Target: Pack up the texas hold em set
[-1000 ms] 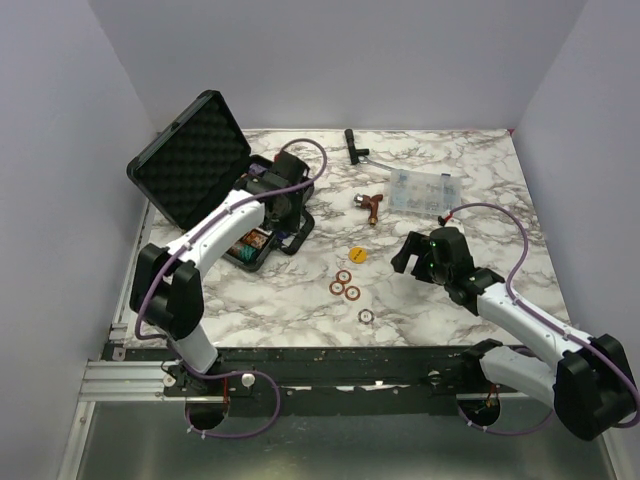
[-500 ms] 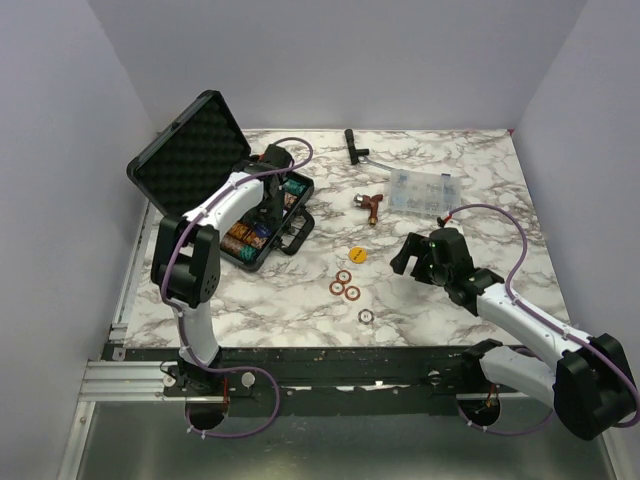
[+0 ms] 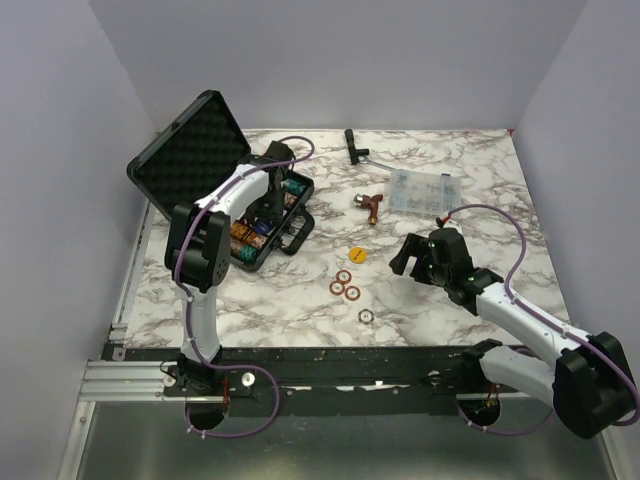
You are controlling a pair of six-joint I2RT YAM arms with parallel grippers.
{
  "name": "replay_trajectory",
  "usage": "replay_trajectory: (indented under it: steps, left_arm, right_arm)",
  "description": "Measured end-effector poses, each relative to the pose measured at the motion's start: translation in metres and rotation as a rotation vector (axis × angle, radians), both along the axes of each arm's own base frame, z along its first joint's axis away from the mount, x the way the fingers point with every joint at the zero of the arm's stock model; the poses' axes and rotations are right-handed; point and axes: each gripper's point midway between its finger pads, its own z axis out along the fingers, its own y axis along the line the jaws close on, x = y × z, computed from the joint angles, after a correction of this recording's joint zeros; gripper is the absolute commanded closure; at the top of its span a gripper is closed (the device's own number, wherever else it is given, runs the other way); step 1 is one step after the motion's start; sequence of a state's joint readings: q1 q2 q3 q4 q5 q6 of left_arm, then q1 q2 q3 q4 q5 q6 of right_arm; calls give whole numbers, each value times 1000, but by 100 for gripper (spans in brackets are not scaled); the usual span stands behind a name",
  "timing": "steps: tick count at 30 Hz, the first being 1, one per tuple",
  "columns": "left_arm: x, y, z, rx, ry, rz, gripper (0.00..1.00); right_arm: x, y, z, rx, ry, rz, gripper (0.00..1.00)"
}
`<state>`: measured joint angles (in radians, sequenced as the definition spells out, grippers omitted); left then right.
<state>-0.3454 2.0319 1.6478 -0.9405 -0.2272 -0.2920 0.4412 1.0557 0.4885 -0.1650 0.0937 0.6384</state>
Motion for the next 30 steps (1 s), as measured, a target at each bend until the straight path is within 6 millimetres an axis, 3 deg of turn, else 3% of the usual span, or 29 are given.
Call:
replay_trajectory:
  steps: [19,22,27,30]
  left_arm:
    - [-1,2,-4,6,11,-7,85]
    - [-2,3,-4,5,1,-7,76]
    - [-1,2,-4,3,-2,-7,50]
    - [-1,2,-3,2,-1,-7,40]
  right_arm:
    - [-1,1,-9,-6,27,7,8]
    - [-1,1,-9,-6,26,6,8]
    - [-1,2,-9,-5,25,8,8]
    - [-1,2,-9,-5,25,8,8]
